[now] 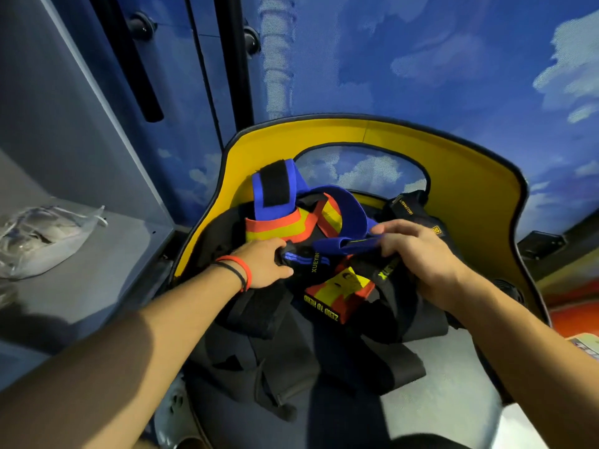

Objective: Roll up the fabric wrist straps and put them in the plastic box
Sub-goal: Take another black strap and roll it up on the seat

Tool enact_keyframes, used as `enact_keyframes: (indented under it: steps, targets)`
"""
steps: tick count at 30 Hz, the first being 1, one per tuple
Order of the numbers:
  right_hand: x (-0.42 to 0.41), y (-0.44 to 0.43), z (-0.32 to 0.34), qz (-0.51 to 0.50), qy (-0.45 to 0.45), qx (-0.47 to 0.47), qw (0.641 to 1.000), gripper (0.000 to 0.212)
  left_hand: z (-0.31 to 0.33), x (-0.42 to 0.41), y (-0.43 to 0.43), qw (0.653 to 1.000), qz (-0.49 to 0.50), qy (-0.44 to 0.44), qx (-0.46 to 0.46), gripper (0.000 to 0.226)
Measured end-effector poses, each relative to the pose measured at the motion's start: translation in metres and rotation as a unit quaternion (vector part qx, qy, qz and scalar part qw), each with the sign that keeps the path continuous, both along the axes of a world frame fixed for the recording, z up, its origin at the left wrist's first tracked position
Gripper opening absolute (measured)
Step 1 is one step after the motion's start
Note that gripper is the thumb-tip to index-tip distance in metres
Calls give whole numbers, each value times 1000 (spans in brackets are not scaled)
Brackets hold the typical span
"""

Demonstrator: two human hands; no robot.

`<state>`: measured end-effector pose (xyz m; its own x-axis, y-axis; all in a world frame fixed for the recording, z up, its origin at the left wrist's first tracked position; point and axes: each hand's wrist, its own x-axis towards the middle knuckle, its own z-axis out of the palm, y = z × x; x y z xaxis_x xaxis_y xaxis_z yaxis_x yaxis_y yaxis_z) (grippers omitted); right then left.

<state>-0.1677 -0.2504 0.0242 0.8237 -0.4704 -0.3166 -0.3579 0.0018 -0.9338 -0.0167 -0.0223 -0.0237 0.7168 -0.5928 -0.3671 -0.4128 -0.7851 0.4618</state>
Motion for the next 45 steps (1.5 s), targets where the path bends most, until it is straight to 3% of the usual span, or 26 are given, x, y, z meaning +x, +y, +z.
enact_keyframes:
  steps: [2, 4, 6, 8, 11, 14, 16, 21, 26, 28, 31, 34, 42, 45]
  targets:
    - [-6, 1, -1, 26, -24, 68, 997, 32, -13, 2, -11, 1000, 17, -17, 21, 50]
    - [-10, 3, 3, 50, -51, 112, 991, 35, -21, 3, -20, 998, 34, -22, 49, 68]
    - [-13, 4, 6, 64, -66, 122, 988, 40, -23, 3, -27, 997, 56, -16, 45, 92]
    - [-13, 2, 5, 73, -74, 110, 989, 46, -26, 4, -31, 996, 82, -10, 21, 101]
    - [-12, 0, 2, 68, -81, 91, 990, 52, -33, 6, -33, 988, 143, 36, -53, 91]
    - [-9, 0, 2, 44, -91, 70, 992, 55, -30, 4, -34, 971, 181, 75, -136, 51]
    - [-6, 1, 5, 19, -102, 57, 993, 50, -18, 6, -32, 961, 179, 94, -190, 42]
    - [2, 2, 6, -6, -137, -17, 990, 26, 37, 9, -23, 878, 185, 218, -384, 49]
    - [11, 18, 14, 12, -154, 40, 987, 20, 70, 14, -13, 805, 150, 278, -501, 55]
    - [15, 27, 21, 13, -177, 35, 984, 28, 77, 13, -15, 795, 132, 281, -521, 52]
    - [19, 33, 27, -19, -193, -53, 980, 40, 84, 14, -17, 768, 106, 304, -553, 45]
    - [21, 37, 32, -46, -198, -51, 978, 45, 88, 16, -17, 743, 108, 327, -574, 42]
    - [21, 44, 34, -58, -194, -14, 979, 39, 85, 17, -15, 741, 121, 332, -571, 45]
    - [23, 44, 32, -28, -174, -28, 984, 21, 88, 13, -19, 749, 95, 337, -562, 46]
